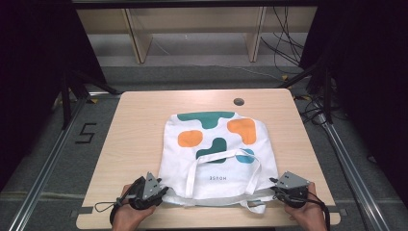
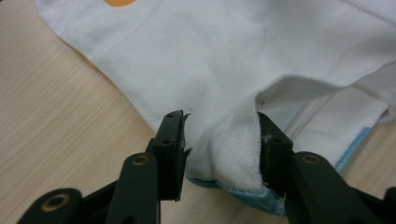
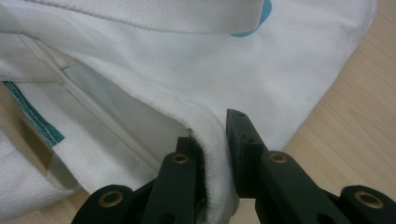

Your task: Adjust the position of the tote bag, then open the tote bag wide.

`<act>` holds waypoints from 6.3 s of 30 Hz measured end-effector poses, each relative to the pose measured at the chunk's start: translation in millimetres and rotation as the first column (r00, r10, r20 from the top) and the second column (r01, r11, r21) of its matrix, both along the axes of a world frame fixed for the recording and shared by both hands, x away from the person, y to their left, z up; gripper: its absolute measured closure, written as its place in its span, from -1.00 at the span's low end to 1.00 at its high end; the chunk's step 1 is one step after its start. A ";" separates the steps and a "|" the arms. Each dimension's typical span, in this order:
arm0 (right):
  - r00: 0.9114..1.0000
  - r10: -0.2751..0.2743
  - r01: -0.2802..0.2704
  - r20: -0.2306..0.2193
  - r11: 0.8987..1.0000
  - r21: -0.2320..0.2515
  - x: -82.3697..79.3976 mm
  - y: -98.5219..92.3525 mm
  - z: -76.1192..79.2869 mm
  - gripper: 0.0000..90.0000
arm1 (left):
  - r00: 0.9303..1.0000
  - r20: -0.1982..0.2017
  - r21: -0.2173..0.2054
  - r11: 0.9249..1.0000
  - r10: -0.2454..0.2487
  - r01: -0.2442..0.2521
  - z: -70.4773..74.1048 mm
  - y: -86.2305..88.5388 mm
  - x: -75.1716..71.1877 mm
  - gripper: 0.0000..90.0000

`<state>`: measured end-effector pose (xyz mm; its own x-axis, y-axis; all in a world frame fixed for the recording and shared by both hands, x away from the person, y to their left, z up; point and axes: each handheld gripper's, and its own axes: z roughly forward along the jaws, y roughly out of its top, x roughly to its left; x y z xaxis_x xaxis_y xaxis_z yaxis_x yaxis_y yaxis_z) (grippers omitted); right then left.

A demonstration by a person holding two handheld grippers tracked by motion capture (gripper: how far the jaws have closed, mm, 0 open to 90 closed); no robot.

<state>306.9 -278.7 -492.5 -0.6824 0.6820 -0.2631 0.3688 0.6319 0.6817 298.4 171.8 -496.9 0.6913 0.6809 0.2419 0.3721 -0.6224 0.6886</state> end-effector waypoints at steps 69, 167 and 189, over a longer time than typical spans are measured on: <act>0.879 -0.045 -0.060 0.475 0.977 0.204 14.2 -10.6 202.5 0.97 | 0.884 0.461 -0.413 0.900 0.076 0.138 183.8 11.9 16.5 0.91; 0.993 -0.120 0.116 0.022 0.982 0.148 85.9 -17.6 55.4 0.96 | 0.997 -0.040 -0.373 0.927 -0.067 0.047 31.8 -58.6 104.4 0.84; 0.987 -0.128 0.134 -0.095 0.989 0.060 87.3 -14.8 14.6 0.96 | 0.987 -0.106 -0.177 0.979 -0.117 0.097 -7.6 -67.0 99.8 0.85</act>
<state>394.2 -293.5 -477.8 -0.6048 0.7809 -0.1562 0.5074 0.5291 0.6802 398.3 104.8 -504.5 0.7789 0.6257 0.0428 0.3926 -0.5397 0.7447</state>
